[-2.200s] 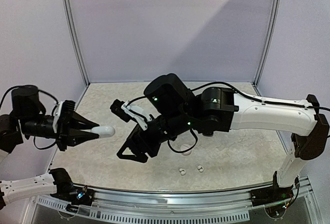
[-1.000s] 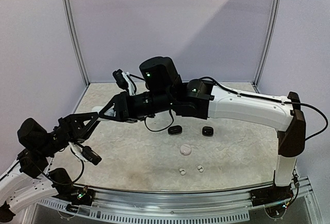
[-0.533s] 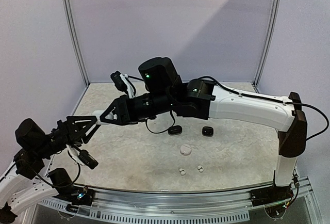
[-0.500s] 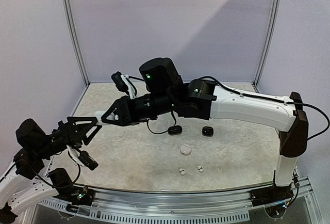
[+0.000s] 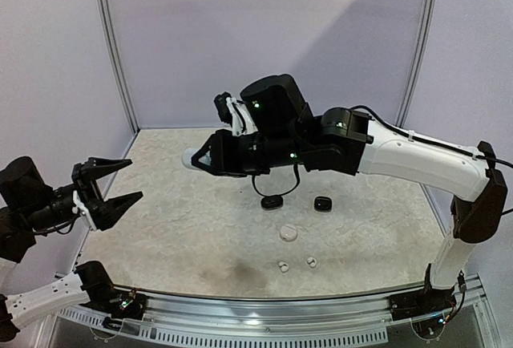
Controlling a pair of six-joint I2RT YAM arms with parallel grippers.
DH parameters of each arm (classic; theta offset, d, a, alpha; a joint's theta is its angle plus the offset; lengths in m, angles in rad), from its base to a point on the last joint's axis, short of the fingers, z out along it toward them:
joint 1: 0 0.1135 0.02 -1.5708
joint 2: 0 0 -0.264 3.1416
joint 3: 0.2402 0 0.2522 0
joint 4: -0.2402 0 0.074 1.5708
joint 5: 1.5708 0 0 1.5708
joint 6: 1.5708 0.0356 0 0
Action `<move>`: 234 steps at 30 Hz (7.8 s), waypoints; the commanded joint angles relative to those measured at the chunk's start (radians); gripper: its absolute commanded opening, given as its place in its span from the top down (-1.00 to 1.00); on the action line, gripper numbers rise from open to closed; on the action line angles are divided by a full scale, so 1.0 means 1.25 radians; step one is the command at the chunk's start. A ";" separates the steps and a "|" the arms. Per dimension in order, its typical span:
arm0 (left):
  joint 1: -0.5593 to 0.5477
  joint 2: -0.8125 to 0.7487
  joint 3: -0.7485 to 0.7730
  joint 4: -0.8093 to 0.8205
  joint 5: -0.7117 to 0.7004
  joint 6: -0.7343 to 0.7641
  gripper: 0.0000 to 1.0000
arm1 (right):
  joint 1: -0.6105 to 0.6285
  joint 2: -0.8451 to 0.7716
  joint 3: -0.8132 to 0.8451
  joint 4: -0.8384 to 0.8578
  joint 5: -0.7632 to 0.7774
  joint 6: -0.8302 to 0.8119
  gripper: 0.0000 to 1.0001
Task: Insert the wireless bluetooth earbuds into the charging case
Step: Pass from the right arm to the left, then pass from the left arm to the right, then pass from the right arm to the left, then pass from the left arm to the right
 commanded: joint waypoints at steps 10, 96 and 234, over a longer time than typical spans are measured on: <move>-0.015 0.146 -0.167 0.482 -0.145 0.387 -0.41 | 0.002 0.106 0.113 -0.036 0.036 0.303 1.00; -0.011 0.286 0.044 0.609 0.378 -1.439 1.00 | 0.087 -0.080 -0.025 0.319 -0.117 -0.390 -0.13; 0.058 0.226 0.078 0.277 0.486 -1.092 0.02 | 0.089 -0.093 0.028 0.102 -0.159 -0.533 1.00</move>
